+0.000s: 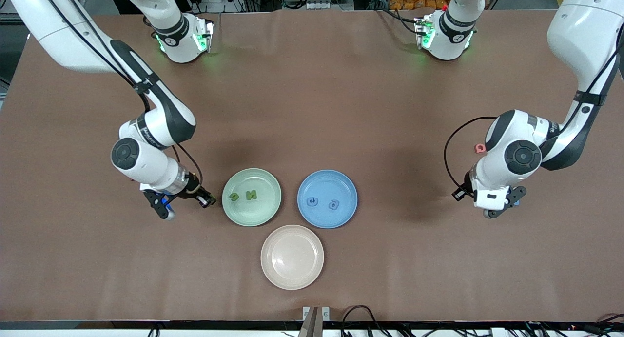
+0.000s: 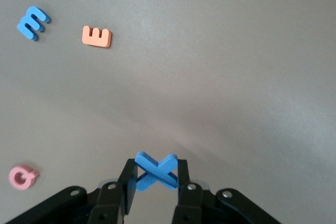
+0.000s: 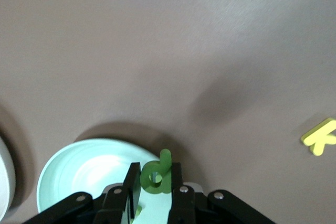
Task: Sort letters by color into matching plates
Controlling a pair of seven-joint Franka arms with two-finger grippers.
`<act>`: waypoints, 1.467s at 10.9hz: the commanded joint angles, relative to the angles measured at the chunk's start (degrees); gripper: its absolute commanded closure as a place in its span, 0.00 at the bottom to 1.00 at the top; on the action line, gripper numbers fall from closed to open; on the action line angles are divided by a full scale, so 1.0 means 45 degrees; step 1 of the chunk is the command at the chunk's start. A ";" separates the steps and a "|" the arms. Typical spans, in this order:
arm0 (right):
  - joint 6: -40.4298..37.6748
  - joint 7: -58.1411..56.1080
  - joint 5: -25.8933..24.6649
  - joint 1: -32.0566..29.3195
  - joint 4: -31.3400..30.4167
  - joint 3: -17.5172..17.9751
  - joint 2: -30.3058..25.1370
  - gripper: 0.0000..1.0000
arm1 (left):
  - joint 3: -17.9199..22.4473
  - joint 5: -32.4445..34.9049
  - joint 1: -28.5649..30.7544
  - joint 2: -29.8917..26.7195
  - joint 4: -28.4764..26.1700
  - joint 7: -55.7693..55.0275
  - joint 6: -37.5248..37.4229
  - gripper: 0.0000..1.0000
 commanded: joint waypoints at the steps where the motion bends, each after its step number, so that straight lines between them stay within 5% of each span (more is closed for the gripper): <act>1: -0.0226 0.0305 -0.0140 0.0357 0.0030 0.0195 -0.0206 1.00 | -0.0388 -0.0717 -0.0075 -0.0111 0.0898 0.0143 -0.1384 1.00; 4: -0.0187 0.0363 -0.0120 0.0826 0.0030 0.0195 -0.0186 1.00 | -0.0584 -0.0932 -0.0656 -0.0150 0.1329 0.0124 -0.1641 1.00; 7: -0.0109 0.0363 -0.0140 0.1139 0.0030 0.0176 -0.0069 1.00 | 0.1186 -0.2801 -0.3113 -0.0696 0.1933 0.0066 -0.1641 1.00; 8: -0.0128 0.0363 -0.0140 0.1179 0.0030 0.0156 0.0028 0.92 | 0.1677 -0.3408 -0.3877 -0.0678 0.2207 0.0007 -0.1641 1.00; 9: -0.0109 0.0363 -0.0140 0.1218 0.0030 0.0137 0.0087 0.73 | 0.1856 -0.3762 -0.4368 -0.0600 0.2441 -0.0380 -0.1622 1.00; 11: -0.0109 0.0383 -0.0120 0.1238 0.0030 0.0098 0.0204 0.09 | 0.1838 -0.3727 -0.4820 -0.0289 0.2736 -0.1414 -0.1622 1.00; 12: -0.0147 0.0383 -0.0120 0.1199 -0.0009 0.0078 0.0282 0.00 | 0.1838 -0.3746 -0.5247 -0.0132 0.2795 -0.1651 -0.1583 1.00; 16: -0.0226 0.0363 -0.0120 0.1121 -0.0009 0.0078 0.0263 0.00 | 0.1819 -0.3901 -0.6090 0.0786 0.3771 -0.2083 -0.0864 1.00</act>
